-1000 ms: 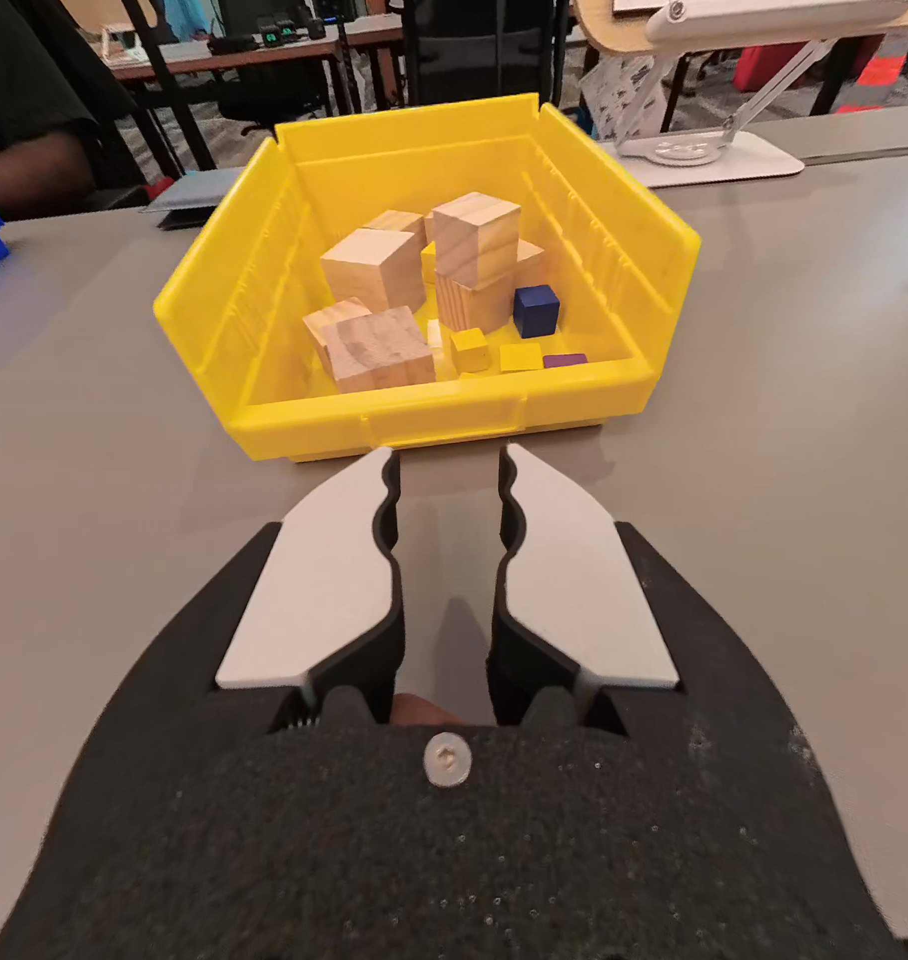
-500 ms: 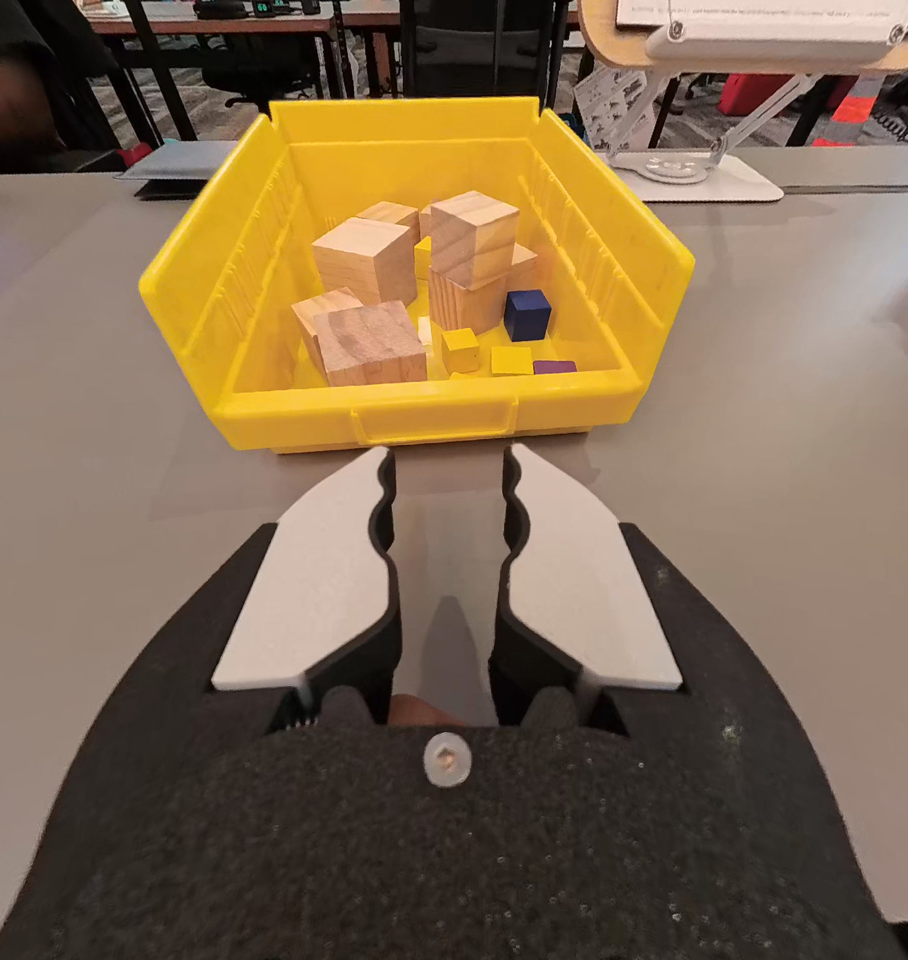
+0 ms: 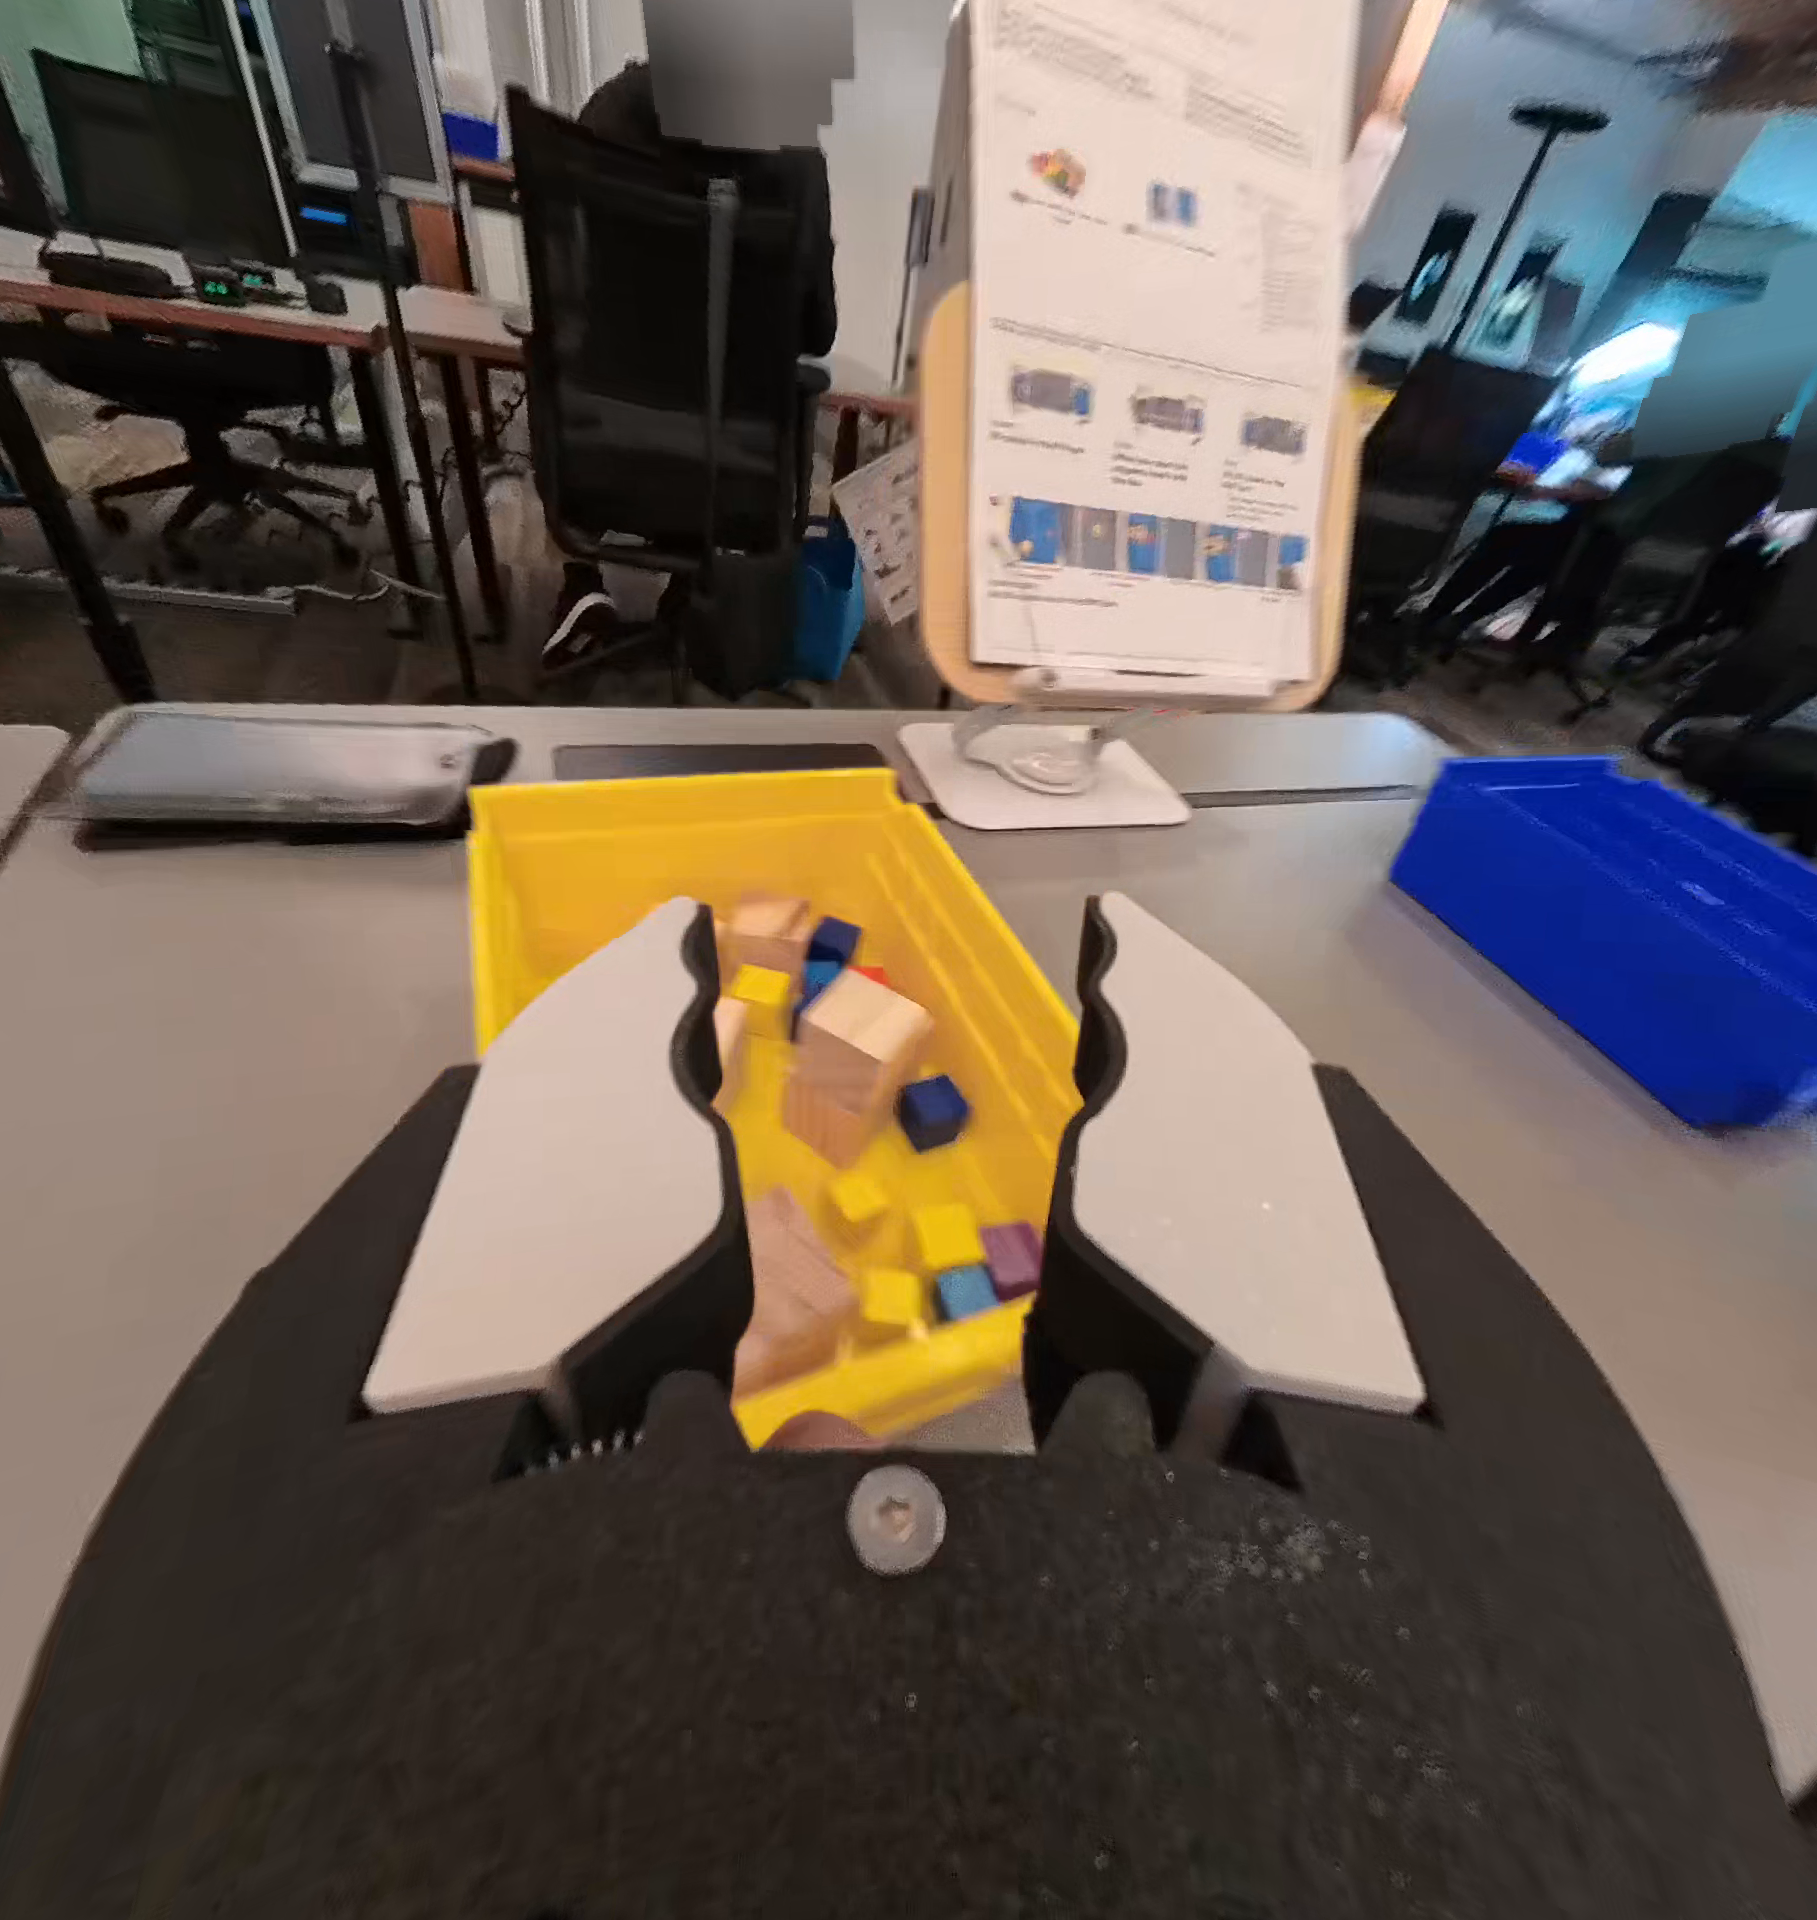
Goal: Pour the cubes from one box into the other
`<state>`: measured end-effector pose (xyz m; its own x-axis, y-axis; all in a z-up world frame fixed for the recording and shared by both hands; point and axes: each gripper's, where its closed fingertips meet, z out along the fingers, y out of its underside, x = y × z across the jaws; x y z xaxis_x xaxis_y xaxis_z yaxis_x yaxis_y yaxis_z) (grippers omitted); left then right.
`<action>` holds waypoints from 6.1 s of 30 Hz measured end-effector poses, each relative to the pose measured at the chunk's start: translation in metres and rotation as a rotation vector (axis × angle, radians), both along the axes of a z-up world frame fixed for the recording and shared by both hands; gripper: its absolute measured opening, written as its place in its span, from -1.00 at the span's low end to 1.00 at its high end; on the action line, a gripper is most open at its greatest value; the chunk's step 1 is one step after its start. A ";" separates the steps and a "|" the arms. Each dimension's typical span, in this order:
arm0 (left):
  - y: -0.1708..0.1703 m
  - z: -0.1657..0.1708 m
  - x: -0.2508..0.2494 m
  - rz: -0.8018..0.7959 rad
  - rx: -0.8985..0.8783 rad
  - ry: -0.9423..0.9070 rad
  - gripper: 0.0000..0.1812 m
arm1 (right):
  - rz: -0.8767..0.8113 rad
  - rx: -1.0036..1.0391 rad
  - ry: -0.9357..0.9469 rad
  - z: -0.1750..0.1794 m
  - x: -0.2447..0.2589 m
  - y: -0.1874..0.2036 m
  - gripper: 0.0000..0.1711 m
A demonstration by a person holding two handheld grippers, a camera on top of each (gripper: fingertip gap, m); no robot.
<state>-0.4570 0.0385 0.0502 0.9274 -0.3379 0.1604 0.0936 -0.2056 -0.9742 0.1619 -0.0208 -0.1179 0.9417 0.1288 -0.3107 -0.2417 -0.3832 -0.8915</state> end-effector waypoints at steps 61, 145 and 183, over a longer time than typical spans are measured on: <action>0.122 -0.184 0.022 0.117 -1.149 0.228 -0.93 | 0.683 -0.870 -0.773 0.003 -0.355 0.099 -0.94; 0.258 0.004 0.624 -0.875 0.078 -0.444 -0.93 | -0.897 0.099 -0.939 0.095 0.127 0.109 -0.95; 0.271 0.018 0.624 -0.820 0.148 -0.361 -0.94 | -0.925 0.138 -1.056 0.132 0.147 0.128 -0.95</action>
